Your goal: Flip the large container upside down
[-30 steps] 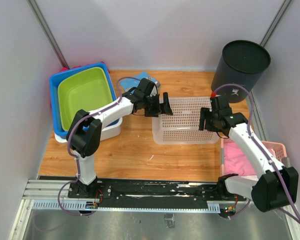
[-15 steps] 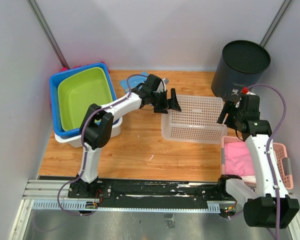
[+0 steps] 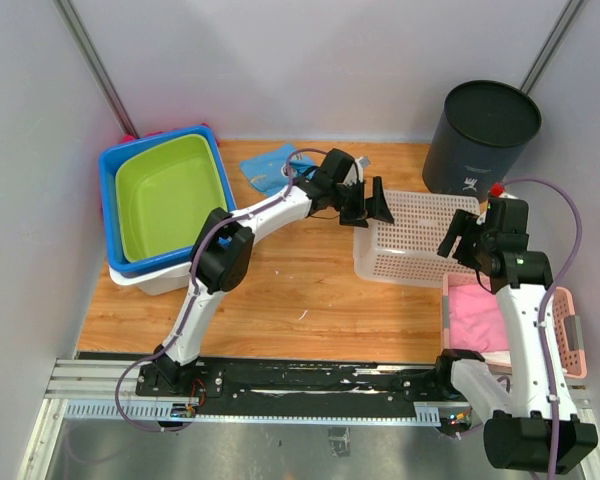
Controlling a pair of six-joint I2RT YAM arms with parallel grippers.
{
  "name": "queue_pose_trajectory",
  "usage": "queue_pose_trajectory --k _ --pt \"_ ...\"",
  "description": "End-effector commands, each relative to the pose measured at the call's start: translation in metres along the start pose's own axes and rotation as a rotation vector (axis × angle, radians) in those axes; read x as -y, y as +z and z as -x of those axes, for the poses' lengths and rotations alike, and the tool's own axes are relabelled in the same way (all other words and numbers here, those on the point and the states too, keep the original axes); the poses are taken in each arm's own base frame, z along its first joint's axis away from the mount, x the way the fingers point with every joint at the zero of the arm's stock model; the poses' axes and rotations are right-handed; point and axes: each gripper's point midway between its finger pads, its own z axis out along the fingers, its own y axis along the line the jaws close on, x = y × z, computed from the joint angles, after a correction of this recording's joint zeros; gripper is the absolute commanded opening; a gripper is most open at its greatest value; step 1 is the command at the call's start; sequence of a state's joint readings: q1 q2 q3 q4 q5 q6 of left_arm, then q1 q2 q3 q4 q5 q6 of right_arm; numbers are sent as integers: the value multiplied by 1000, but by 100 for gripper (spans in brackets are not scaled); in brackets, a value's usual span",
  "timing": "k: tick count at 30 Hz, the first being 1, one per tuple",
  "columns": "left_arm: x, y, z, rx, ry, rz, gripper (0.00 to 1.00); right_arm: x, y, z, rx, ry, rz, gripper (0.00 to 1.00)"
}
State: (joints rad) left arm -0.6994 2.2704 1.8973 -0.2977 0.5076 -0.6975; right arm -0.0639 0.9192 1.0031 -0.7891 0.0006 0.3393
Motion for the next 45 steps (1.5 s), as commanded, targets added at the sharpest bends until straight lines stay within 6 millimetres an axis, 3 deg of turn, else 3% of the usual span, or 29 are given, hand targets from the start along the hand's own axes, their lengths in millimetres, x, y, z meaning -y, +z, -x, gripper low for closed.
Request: queue_pose_trajectory --k 1,13,18,29,33,37,41,45 --pt "34 23 -10 -37 4 -97 99 3 -29 7 45 38 -2 75" --pt "90 69 -19 -29 3 -263 99 0 -77 12 112 61 30 75" --pt "105 86 -18 -11 -1 -326 98 -2 -90 7 111 61 48 75" --pt "118 98 -17 13 -15 -370 98 4 -91 -9 73 64 25 74" --pt "126 76 -7 44 80 -309 98 9 -92 -8 84 62 2 74" --pt "126 30 9 97 163 -224 99 15 -90 -4 91 60 -33 75" --pt "123 -28 25 160 269 -99 99 4 -76 -3 72 29 24 75" --pt "99 -103 38 238 344 120 99 -29 -48 -3 28 34 184 75"
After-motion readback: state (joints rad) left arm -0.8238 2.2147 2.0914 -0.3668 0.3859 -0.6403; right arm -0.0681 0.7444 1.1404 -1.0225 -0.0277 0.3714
